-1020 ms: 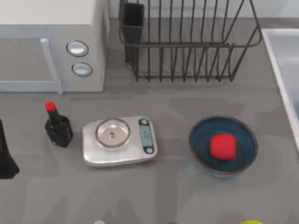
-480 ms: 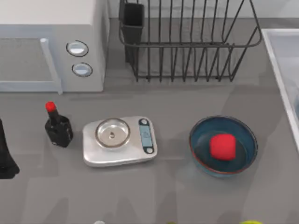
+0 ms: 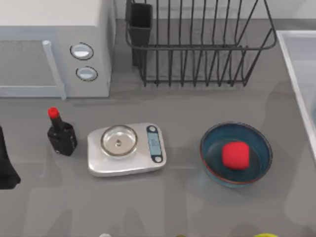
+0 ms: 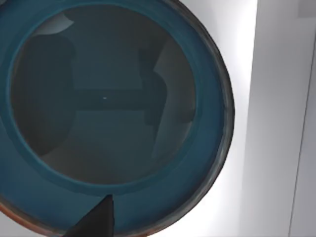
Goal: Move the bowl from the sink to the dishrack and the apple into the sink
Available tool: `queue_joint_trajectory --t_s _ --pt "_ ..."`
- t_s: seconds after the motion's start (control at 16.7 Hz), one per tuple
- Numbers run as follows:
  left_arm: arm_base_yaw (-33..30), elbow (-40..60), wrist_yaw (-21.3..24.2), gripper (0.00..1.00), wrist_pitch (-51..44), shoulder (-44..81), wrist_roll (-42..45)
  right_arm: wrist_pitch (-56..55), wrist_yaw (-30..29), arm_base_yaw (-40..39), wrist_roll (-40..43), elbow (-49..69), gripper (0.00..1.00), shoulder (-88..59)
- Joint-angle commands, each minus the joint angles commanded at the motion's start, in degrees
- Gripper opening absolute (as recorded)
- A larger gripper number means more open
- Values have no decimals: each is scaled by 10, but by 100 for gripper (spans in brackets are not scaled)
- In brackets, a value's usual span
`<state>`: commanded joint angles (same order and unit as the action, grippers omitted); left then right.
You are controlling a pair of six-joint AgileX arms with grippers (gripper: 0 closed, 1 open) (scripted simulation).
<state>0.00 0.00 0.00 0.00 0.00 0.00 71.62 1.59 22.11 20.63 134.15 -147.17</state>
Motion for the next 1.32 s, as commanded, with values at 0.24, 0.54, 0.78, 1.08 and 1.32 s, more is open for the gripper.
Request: queue_joint_trajectory --t_s 0.24,0.54,0.78,1.08,1.32 --pt "0 0 0 100 0 0 0 -10 0 -3 -1 -6 100 -5" --pt "0 0 0 100 0 0 0 -97 -1 -3 -4 -47 100 -50" --pt "0 0 0 100 0 0 0 -153 -2 -4 -5 -74 100 -79" --pt "0 0 0 100 0 0 0 -154 -2 -4 -5 -75 92 -79" --pt "0 0 0 100 0 0 0 -154 -2 -4 -5 -75 62 -79"
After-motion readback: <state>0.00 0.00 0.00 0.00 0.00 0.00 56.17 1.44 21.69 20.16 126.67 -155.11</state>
